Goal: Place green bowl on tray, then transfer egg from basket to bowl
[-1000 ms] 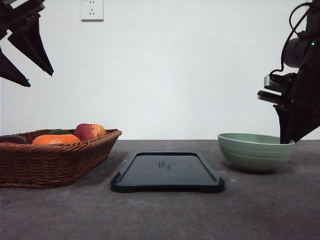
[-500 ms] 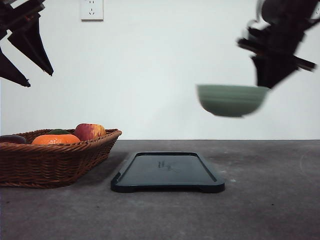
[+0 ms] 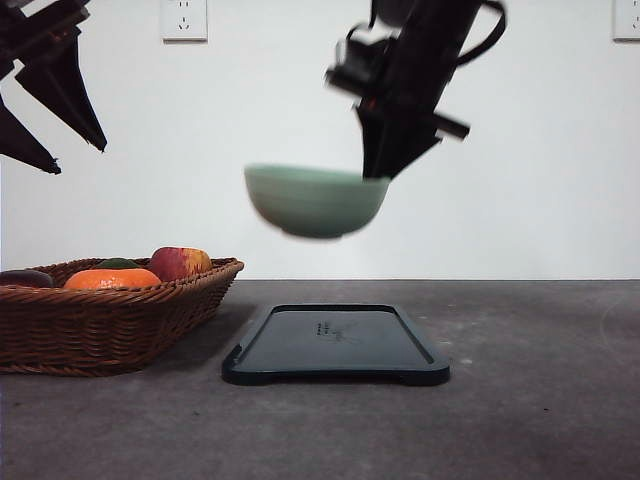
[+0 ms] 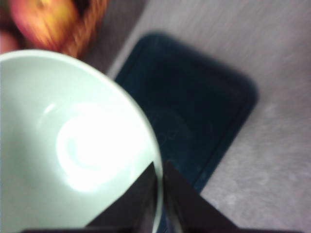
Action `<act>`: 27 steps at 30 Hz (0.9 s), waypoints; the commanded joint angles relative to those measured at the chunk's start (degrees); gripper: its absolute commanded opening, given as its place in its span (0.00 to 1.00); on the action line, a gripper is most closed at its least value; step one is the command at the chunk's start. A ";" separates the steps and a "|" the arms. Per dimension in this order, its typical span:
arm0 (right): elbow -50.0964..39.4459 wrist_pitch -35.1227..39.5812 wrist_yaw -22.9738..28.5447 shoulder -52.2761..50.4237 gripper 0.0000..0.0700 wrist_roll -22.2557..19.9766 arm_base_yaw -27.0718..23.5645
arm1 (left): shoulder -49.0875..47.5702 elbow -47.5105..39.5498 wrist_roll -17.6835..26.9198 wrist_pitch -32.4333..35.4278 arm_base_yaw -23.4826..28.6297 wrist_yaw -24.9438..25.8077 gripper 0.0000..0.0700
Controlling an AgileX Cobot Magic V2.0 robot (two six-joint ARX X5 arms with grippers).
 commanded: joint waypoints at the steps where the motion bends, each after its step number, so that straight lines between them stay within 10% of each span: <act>1: 1.51 1.14 0.11 1.74 0.00 -0.38 0.54 | 0.31 1.33 -0.02 0.33 -0.11 0.26 0.49; 27: 1.46 1.73 3.76 11.72 0.00 0.60 -0.46 | 0.31 1.33 0.01 0.39 -0.11 0.26 0.49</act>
